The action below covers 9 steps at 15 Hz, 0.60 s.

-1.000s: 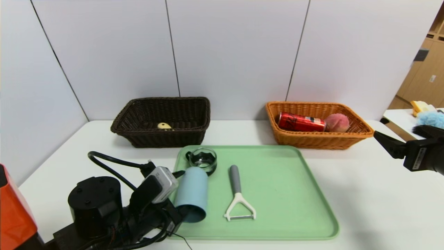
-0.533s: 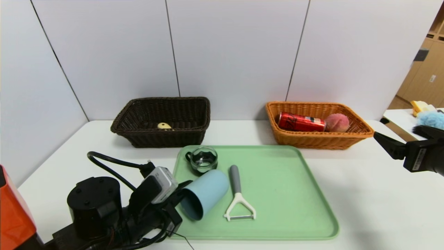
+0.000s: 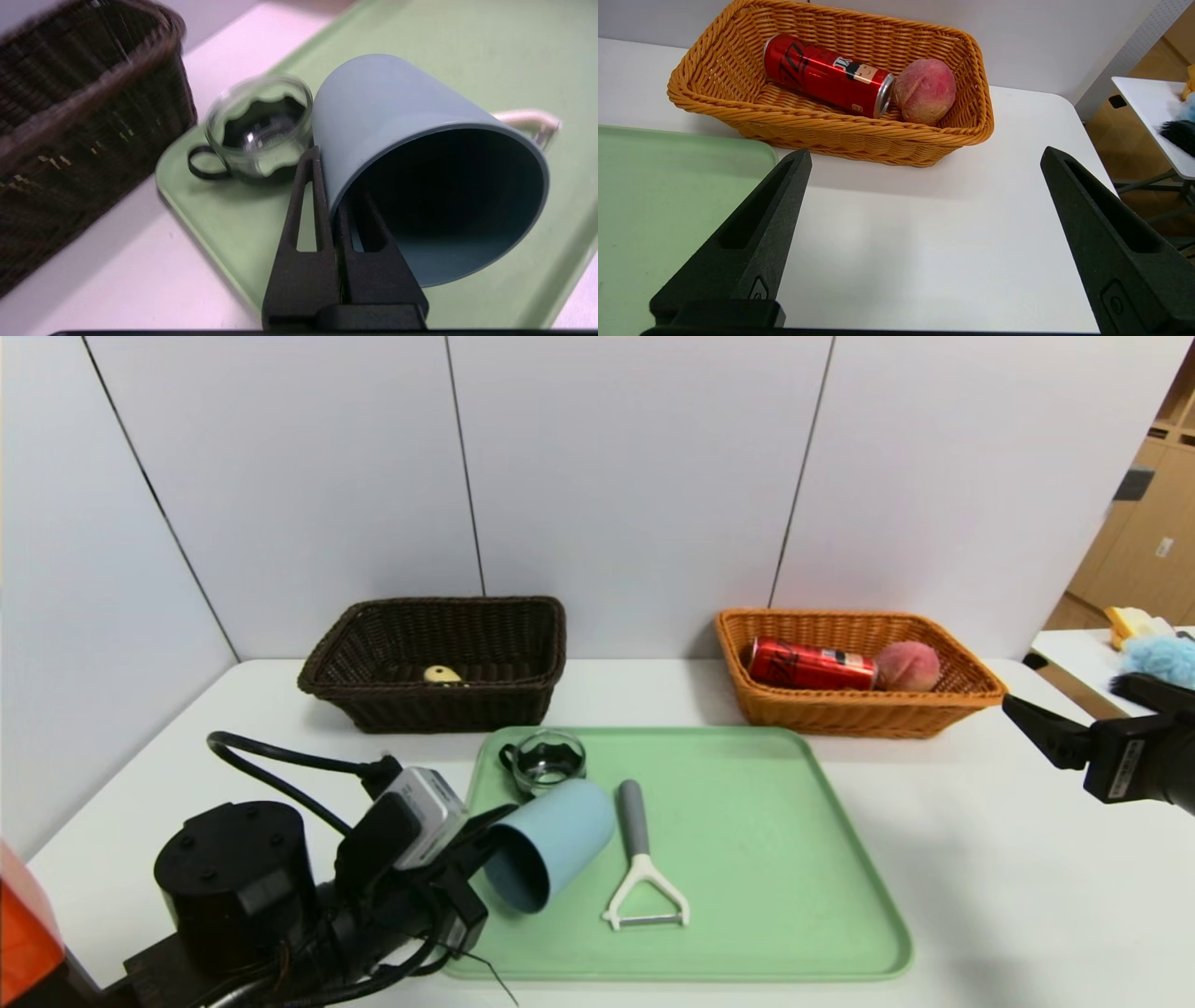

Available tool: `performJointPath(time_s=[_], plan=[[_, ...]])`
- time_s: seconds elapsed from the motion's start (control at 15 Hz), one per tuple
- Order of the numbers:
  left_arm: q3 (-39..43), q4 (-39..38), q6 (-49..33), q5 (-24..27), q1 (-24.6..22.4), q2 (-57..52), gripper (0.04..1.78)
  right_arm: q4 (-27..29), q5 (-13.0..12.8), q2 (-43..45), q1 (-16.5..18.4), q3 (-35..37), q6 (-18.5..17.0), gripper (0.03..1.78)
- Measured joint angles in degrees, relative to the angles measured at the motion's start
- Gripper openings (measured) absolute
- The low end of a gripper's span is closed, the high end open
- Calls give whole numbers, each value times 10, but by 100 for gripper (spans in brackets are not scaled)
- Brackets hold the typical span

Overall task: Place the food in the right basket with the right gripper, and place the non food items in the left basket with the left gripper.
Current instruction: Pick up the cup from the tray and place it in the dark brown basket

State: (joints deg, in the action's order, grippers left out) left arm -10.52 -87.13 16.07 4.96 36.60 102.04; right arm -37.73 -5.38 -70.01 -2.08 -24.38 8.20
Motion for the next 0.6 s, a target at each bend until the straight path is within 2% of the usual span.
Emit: performJointPath(time_s=[0.4, 0.6], plan=[[-76, -1, -57, 4, -5, -88, 8, 0, 1, 0, 0, 4, 1, 169], [-139, 15, -64, 4, -55, -106, 8, 0, 0, 0, 0, 9, 1, 169]])
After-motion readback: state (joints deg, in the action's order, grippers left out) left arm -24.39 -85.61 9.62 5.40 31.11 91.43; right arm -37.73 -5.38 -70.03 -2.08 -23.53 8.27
